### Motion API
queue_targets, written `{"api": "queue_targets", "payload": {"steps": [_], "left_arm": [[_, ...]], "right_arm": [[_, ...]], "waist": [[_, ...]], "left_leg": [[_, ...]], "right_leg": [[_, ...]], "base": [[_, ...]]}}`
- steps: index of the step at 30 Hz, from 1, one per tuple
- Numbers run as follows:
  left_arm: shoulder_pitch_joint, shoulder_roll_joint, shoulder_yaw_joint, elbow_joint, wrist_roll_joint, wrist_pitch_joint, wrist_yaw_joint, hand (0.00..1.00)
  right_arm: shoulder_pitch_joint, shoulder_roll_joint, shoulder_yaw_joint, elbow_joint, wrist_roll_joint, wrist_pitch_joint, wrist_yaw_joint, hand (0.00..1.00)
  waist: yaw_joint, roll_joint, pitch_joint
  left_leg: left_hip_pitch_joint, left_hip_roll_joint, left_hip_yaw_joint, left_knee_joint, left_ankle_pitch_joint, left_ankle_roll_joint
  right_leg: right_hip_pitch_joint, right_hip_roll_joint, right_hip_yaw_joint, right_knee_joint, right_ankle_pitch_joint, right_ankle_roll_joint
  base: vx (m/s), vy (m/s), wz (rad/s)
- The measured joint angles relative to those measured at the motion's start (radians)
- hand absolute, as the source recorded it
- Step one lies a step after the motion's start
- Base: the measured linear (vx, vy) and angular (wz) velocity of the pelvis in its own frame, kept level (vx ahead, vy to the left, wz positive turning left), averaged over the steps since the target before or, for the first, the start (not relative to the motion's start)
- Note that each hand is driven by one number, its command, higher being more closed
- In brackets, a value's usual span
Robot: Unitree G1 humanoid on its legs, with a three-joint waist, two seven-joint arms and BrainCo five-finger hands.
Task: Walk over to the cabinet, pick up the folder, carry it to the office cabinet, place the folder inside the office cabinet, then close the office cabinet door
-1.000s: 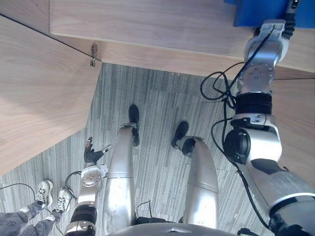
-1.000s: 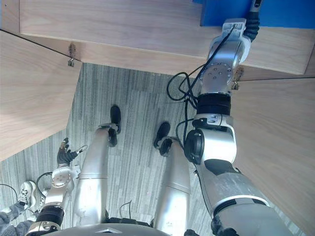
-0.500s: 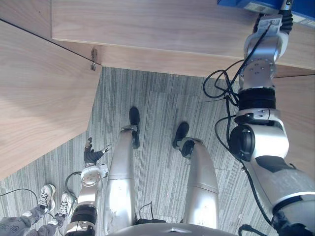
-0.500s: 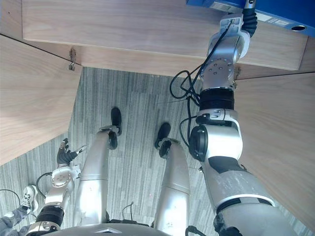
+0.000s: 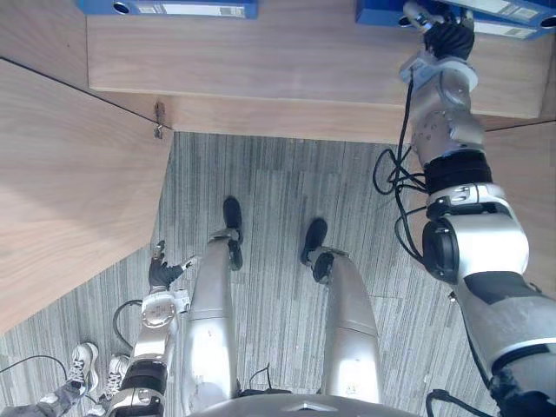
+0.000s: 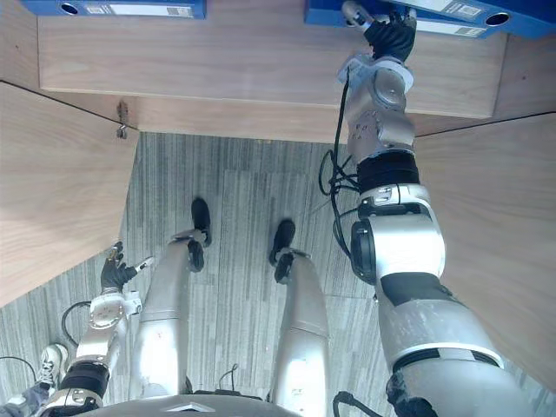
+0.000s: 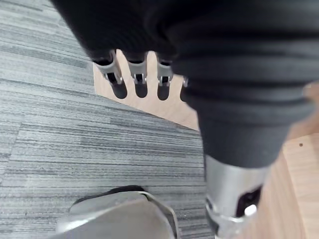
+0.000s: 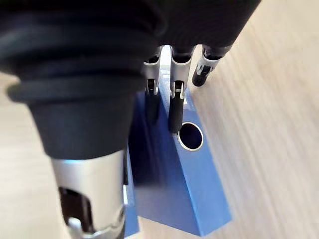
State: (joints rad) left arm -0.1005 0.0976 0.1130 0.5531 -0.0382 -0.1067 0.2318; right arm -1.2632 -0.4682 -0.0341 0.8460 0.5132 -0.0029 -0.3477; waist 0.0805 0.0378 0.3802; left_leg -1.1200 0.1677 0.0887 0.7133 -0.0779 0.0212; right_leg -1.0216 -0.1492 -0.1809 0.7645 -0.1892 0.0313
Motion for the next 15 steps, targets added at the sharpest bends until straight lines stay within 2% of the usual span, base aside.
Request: {"api": "queue_targets", "payload": {"steps": [2,4,5,7,15], "left_arm": [[-0.039,0.0,0.002,0.029,-0.001,0.005,-0.006,0.0],[-0.107,-0.006,0.002,0.077,-0.002,0.017,-0.023,0.0],[-0.125,-0.011,0.003,0.089,-0.006,0.018,-0.023,0.0],[-0.189,-0.022,0.005,0.11,-0.019,0.03,-0.028,0.0],[-0.353,-0.016,0.025,0.147,-0.029,0.054,-0.028,0.0]], "right_arm": [[0.0,-0.015,0.017,0.006,-0.071,0.017,0.012,0.0],[-0.009,-0.021,0.023,0.009,-0.205,0.045,0.034,0.0],[-0.013,-0.02,0.024,0.012,-0.226,0.05,0.041,0.0],[-0.031,-0.017,0.045,0.033,-0.347,0.067,0.064,0.0],[0.006,-0.014,0.105,-0.003,-0.619,0.073,0.086,0.0]], "waist": [[-0.003,0.0,0.0],[-0.012,0.0,0.0],[-0.016,0.0,0.0],[-0.032,0.0,0.0],[-0.051,0.0,0.0]], "left_leg": [[0.004,0.004,0.004,-0.005,0.001,0.002],[0.004,0.007,0.014,-0.01,0.003,0.005],[0.004,0.007,0.016,-0.013,0.004,0.006],[0.004,0.008,0.022,-0.017,0.006,0.009],[0.005,0.021,0.027,-0.016,0.005,0.008]], "right_leg": [[0.01,0.006,-0.001,-0.021,0.011,0.002],[0.011,0.008,0.003,-0.038,0.024,0.005],[0.011,0.008,0.005,-0.043,0.028,0.006],[0.011,0.009,0.007,-0.054,0.037,0.007],[0.009,0.018,0.009,-0.057,0.04,0.006]], "base": [[0.0,0.016,-0.1],[0.0,0.016,-0.1],[0.0,0.013,-0.08],[0.0,0.008,-0.06],[0.0,-0.011,-0.04]]}}
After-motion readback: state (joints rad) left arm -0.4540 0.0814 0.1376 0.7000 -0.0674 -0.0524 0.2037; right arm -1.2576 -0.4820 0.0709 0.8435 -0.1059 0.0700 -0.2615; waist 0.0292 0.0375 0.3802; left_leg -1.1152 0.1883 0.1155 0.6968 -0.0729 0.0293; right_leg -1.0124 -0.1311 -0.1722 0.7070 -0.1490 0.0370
